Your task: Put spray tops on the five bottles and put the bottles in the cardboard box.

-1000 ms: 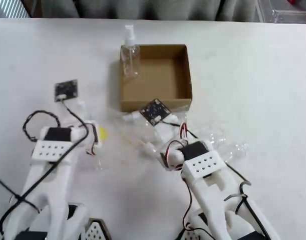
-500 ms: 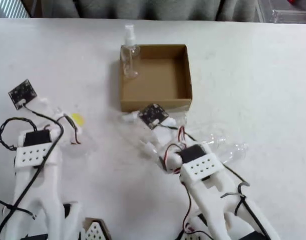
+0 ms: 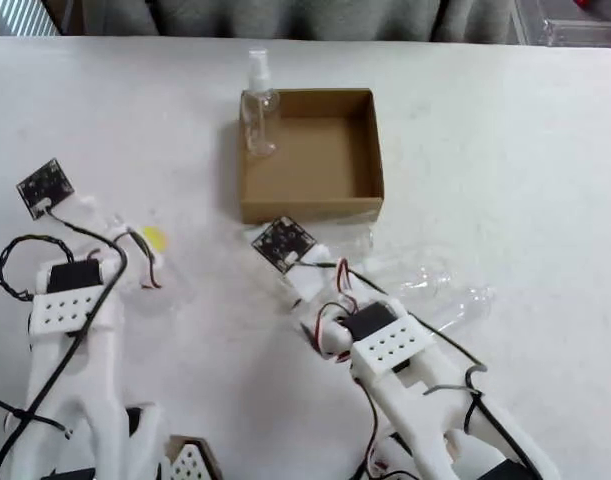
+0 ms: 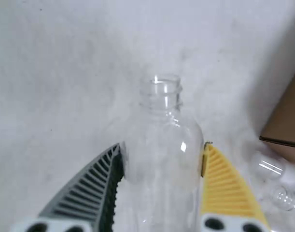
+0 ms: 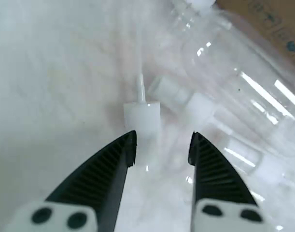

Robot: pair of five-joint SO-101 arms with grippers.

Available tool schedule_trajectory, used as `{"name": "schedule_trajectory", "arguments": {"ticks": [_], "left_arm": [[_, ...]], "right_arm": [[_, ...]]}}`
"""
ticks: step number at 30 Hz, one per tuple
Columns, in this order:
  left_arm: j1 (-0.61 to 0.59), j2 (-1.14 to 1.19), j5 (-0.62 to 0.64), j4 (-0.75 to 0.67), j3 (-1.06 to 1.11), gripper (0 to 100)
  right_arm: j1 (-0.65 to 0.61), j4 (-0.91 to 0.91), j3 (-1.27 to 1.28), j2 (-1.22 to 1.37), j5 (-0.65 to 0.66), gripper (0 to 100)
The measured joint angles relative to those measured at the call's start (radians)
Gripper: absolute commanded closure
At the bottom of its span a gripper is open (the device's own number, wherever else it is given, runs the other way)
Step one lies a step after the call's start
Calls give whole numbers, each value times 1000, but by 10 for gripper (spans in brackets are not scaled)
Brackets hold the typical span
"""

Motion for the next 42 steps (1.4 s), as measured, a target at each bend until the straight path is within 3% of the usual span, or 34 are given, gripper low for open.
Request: {"name": "schedule_trajectory", "arguments": {"ticks": [5, 12, 15, 19, 26, 31, 35, 42], "left_arm": [[0, 0, 0, 0, 0, 842], [0, 0, 0, 0, 0, 842], [0, 0, 0, 0, 0, 842], [0, 0, 0, 0, 3, 842], [0, 0, 0, -3, 23, 842], [2, 0, 0, -3, 23, 842], [2, 0, 0, -3, 23, 842], [2, 0, 0, -3, 23, 842]], "right_arm": [[-5, -91, -23, 143, -2, 857], [-3, -71, -164, 377, 0, 859], [-3, -46, -180, 382, 0, 872], [3, -23, -189, 384, 8, 989], [3, 89, -195, 321, 86, 982], [12, 302, -195, 135, 98, 982], [141, 549, -244, -51, 201, 982], [575, 942, -353, -213, 537, 982]]}}
